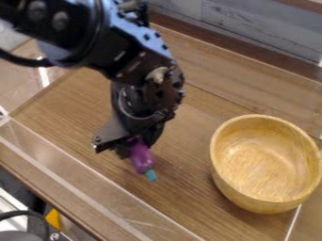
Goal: Remove the purple eggplant from inside the brown bowl and put it on the table
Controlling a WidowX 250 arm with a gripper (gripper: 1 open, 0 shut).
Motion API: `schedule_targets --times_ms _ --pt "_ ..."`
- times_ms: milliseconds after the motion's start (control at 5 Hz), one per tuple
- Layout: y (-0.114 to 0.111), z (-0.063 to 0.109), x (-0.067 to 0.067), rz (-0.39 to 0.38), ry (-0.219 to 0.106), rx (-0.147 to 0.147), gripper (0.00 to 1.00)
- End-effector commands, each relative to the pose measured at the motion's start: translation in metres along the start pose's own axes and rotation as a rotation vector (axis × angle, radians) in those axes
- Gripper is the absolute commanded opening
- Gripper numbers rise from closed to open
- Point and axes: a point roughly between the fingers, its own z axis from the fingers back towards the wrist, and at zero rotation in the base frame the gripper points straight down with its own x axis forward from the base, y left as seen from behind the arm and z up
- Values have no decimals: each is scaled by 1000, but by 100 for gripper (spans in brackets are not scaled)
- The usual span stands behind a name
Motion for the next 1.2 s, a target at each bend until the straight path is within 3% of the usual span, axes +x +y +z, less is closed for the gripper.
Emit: schedule_targets --times_ms 0,200,600,1000 --pt "5 7 9 28 -22 -20 0" --pt "9 7 15 24 -33 -15 0" --pt "-12 -2 18 93 -60 22 0" --pt "4 7 28 65 -86 34 0"
